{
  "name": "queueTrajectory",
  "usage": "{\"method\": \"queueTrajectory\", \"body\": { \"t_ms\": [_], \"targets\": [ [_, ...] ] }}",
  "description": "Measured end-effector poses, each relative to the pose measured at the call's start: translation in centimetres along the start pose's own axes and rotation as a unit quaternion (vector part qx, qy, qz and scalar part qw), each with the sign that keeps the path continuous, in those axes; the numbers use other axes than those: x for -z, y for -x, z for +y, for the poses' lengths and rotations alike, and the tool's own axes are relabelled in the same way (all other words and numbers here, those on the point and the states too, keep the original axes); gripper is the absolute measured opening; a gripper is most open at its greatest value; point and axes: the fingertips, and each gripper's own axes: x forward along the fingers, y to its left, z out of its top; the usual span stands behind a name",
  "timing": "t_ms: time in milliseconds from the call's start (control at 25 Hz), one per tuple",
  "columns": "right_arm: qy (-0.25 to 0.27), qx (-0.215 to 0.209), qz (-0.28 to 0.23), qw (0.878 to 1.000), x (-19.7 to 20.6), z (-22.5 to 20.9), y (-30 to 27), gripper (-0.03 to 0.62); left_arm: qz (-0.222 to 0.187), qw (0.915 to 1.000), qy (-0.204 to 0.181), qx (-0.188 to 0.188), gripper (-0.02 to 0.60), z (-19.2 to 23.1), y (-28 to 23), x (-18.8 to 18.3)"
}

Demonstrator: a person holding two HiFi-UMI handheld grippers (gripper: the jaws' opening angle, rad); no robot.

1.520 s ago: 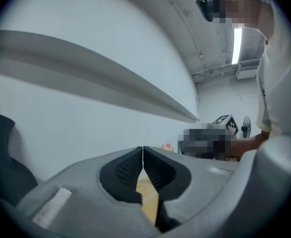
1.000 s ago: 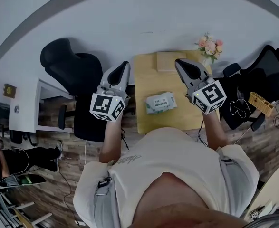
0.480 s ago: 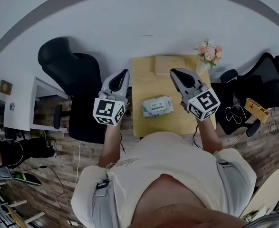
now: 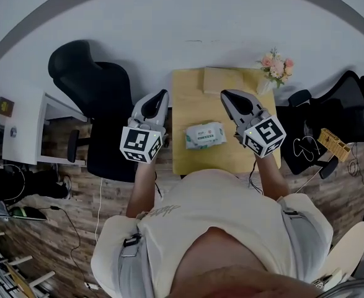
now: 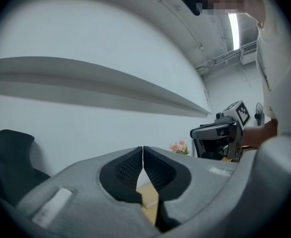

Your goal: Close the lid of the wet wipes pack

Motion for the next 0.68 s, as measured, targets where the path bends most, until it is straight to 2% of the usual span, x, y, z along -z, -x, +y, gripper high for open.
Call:
{"method": "queueTrajectory", "body": {
  "t_ms": [440,680],
  "targets": [
    [0.004,0.011,0.021,1.0,1.4,-0.2,-0.2,0.002,0.008,0.9999,0.005,0.014,0.017,0.1,-0.6,1.0],
    [0.014,0.005,0.018,1.0,1.3,-0.1,-1.0,0.002,0.009,0.9999,0.01,0.008,0.017,1.1,-0.7,1.6]
  ]
}}
